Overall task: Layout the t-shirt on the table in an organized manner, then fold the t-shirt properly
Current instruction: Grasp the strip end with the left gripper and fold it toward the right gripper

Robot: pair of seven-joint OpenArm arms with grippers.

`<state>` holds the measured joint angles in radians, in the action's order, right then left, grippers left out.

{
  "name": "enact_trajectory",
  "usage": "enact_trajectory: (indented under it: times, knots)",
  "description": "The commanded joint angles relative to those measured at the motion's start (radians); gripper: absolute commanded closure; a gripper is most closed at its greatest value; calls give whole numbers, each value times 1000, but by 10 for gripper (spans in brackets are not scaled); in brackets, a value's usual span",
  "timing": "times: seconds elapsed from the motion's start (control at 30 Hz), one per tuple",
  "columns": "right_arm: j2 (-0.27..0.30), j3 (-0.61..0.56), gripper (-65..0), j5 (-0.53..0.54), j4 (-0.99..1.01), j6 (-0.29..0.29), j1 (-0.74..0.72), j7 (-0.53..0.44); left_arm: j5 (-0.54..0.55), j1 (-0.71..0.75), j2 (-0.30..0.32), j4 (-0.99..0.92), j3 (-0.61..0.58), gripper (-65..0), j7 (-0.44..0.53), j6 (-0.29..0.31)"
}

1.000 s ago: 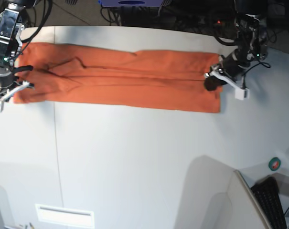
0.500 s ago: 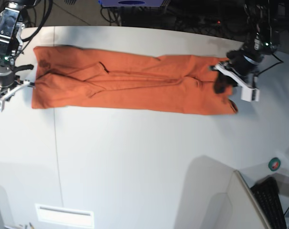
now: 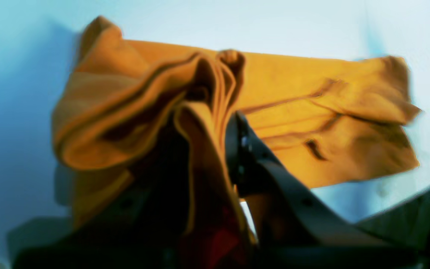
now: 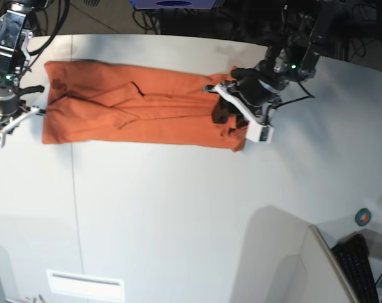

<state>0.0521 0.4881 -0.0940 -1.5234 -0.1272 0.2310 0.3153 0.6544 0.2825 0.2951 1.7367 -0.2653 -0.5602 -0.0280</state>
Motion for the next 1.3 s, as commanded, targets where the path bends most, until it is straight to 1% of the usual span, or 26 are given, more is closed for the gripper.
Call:
enact_trajectory:
  times: [0.0,0.2,0.37,0.57,0.73,0.87,1.27]
  knots:
    - [13,4,0,1,-19,7,-6,-25,12,-21,0,4,-18,0,19,4]
    - [13,5,0,1,-19,7,-5,-25,6,-91,-81,-119,-87,0,18,4]
    - [13,8,0,1,-19,7,-5,-25,5,-119,-122,-160,-91,0,18,4]
    - [13,5,0,1,-19,7,-5,-25,5,-147,-126,-163,-87,0,21,4]
    - [12,4,0,1,-19,7,-6,-25,9,-173,-127,-208,-91,0,21,4]
    - [12,4,0,1,-18,7,-8,-25,5,-173,-150,-211,-88,0,21,4]
    - [12,4,0,1,-18,7,-11,-25,5,-174,-153,-209,-91,0,21,3]
